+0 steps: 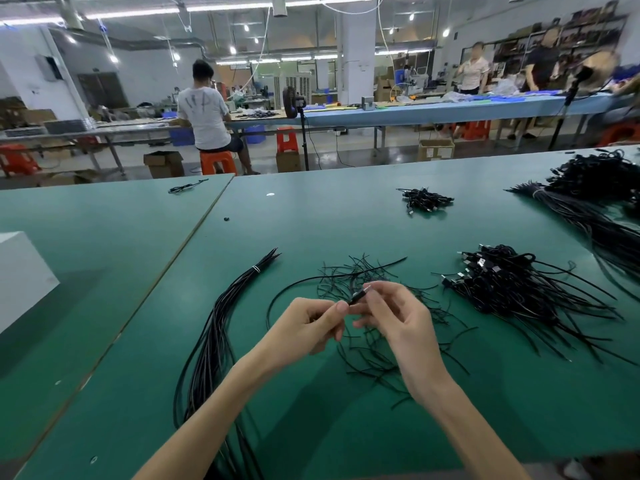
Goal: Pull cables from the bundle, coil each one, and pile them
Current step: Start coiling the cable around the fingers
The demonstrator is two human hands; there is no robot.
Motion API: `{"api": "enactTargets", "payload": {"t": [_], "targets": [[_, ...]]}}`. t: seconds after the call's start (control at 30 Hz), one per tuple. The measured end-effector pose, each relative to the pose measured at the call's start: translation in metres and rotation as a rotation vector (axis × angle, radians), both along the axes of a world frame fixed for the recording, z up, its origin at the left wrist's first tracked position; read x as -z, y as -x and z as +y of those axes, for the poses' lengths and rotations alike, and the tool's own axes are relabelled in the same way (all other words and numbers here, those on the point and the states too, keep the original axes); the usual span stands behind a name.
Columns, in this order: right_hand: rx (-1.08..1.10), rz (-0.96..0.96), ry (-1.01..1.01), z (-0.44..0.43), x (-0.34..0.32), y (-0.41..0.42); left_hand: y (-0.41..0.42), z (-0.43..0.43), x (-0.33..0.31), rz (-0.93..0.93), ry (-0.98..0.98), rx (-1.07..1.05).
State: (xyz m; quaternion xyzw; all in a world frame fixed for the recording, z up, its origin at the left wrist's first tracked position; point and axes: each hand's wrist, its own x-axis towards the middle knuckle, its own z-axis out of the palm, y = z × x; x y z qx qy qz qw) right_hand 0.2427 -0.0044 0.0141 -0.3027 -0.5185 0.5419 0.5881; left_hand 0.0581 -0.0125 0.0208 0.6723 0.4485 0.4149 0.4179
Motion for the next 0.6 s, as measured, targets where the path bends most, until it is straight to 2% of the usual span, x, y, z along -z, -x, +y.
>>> {"api": "enactTargets", "payload": {"t": [0.1, 0.2, 0.37, 0.5, 0.6], "targets": [[-0.020, -0.083, -0.041, -0.003, -0.001, 0.001, -0.003, -0.006, -0.006, 0.019, 0.046, 0.087], [-0.017, -0.087, -0.005, -0.004, -0.003, 0.000, -0.004, -0.014, -0.015, -0.003, 0.142, 0.186], [-0.184, -0.125, 0.089, -0.003, -0.004, -0.002, -0.010, -0.019, -0.025, -0.005, 0.260, 0.368], [-0.304, -0.064, 0.189, -0.004, -0.004, -0.003, -0.012, -0.018, -0.022, -0.055, 0.268, 0.422], [-0.329, 0.034, 0.225, -0.006, -0.002, -0.001, -0.015, -0.016, -0.020, -0.163, 0.271, 0.365]]}}
